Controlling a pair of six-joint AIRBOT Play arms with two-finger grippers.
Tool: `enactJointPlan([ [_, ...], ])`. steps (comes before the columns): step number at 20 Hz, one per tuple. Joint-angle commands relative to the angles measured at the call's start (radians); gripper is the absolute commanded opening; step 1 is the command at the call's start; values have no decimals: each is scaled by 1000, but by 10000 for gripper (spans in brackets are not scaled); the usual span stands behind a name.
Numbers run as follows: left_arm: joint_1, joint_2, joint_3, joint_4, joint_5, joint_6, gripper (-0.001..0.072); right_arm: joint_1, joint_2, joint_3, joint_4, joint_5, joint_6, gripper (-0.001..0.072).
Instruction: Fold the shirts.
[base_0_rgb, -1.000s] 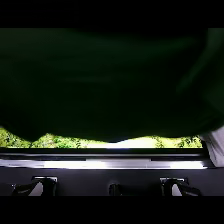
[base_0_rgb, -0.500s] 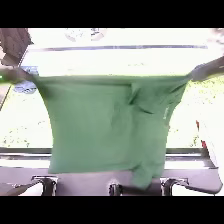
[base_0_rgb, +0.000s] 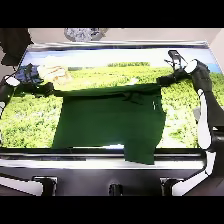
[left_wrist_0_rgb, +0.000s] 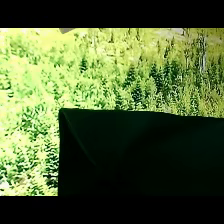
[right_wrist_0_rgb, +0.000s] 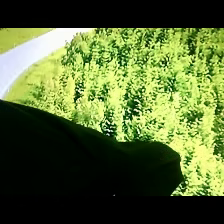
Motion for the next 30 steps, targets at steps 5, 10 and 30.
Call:
enactJointPlan([
  [5,42,-64,39,116,-395,39,30,26,56,-55,-178,519,-71,45],
  [10,32,-134,39,121,-506,29,29,26,37,-217,-63,410,21,45],
  [30,241,357,-703,225,-368,19,496,-229,348,-488,-140,544,-53,456],
])
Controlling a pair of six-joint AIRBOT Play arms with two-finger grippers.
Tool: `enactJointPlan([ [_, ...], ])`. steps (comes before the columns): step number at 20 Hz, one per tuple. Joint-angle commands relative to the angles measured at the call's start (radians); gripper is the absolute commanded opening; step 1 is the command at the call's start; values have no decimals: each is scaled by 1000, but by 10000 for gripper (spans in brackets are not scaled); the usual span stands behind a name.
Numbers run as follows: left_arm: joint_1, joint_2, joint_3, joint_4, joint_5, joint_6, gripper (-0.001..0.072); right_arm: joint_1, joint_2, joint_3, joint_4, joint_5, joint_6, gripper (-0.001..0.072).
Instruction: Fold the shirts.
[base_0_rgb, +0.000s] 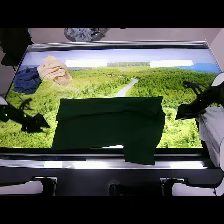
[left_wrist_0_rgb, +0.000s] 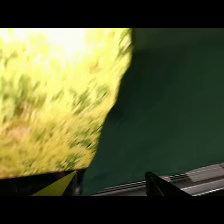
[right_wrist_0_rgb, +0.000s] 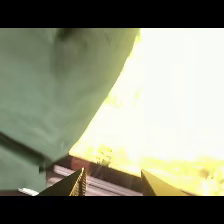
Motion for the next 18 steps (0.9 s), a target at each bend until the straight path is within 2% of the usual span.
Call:
enactJointPlan([
  [1,39,167,-325,19,151,36,496,-15,47,-124,24,-30,-34,455],
  [2,42,187,-365,21,164,60,496,-15,47,-143,23,-37,-36,455],
  [7,41,190,-436,-26,234,64,492,-15,47,-177,18,-60,-56,455],
  [8,42,191,-437,-43,252,63,407,-15,49,-177,17,-58,-58,455],
  [9,40,191,-437,-71,271,63,378,-15,50,-177,14,-54,-59,455],
  [12,24,190,-438,-111,316,61,366,-15,55,-177,11,-45,-62,455],
  [14,10,190,-438,-111,324,61,124,-15,58,-177,11,-36,-63,455],
  [15,6,190,-437,-111,323,61,48,-15,62,-183,12,-31,-62,456],
  [18,6,191,-437,-111,323,61,33,-15,148,-347,26,-88,-81,474],
])
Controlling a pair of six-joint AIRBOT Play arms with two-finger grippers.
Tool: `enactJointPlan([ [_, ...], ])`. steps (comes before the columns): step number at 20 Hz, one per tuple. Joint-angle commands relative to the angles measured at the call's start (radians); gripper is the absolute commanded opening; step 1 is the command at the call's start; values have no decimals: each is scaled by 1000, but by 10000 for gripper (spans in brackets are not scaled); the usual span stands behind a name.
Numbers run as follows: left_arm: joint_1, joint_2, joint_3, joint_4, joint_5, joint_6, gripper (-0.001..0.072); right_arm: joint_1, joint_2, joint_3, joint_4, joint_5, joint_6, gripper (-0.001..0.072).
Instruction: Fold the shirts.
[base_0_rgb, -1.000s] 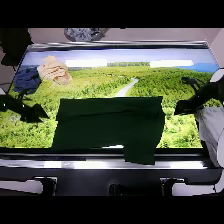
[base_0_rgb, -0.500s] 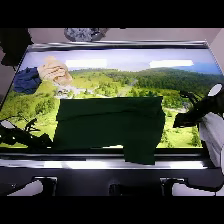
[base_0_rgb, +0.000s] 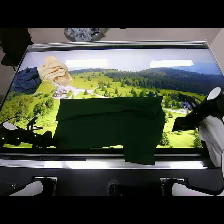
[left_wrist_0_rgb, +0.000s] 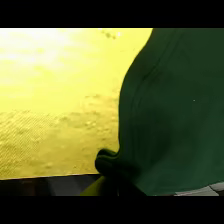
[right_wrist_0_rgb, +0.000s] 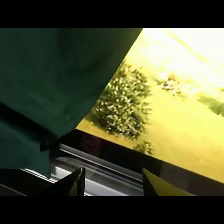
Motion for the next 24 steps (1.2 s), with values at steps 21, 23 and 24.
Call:
enactJointPlan([
  [21,-5,4,14,-8,1,32,31,1,208,-657,415,-412,-207,44],
  [23,-5,32,56,-11,-22,48,30,1,230,-596,416,-387,-211,44],
  [24,-5,60,86,-16,-31,50,29,1,244,-550,419,-360,-211,43],
])
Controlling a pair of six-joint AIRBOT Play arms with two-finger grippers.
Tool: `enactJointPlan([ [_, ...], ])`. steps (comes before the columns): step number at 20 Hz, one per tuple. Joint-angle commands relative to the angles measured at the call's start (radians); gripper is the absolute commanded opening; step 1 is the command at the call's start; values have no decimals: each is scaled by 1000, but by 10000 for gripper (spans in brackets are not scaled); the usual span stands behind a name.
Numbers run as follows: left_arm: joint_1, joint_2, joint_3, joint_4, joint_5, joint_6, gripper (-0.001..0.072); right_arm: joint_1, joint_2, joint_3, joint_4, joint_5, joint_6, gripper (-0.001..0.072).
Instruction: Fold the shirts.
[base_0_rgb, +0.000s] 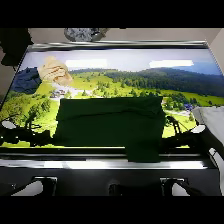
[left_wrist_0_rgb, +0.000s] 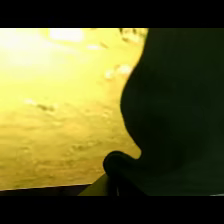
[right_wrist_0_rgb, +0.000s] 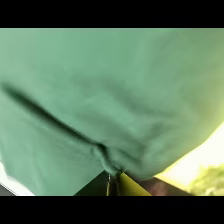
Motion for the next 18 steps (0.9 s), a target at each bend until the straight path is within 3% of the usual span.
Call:
enactJointPlan([
  [1,-2,67,79,-40,-56,22,28,2,37,118,32,93,-14,43],
  [3,-5,105,156,-77,-84,-22,26,2,42,235,49,126,18,42],
  [7,-63,47,345,-84,-25,-98,25,2,-12,464,89,27,60,41],
  [11,-132,-178,577,-84,-11,-145,26,25,-208,682,190,-74,82,41],
  [18,-208,-514,874,-84,-18,-179,29,115,-533,851,130,-182,183,44],
])
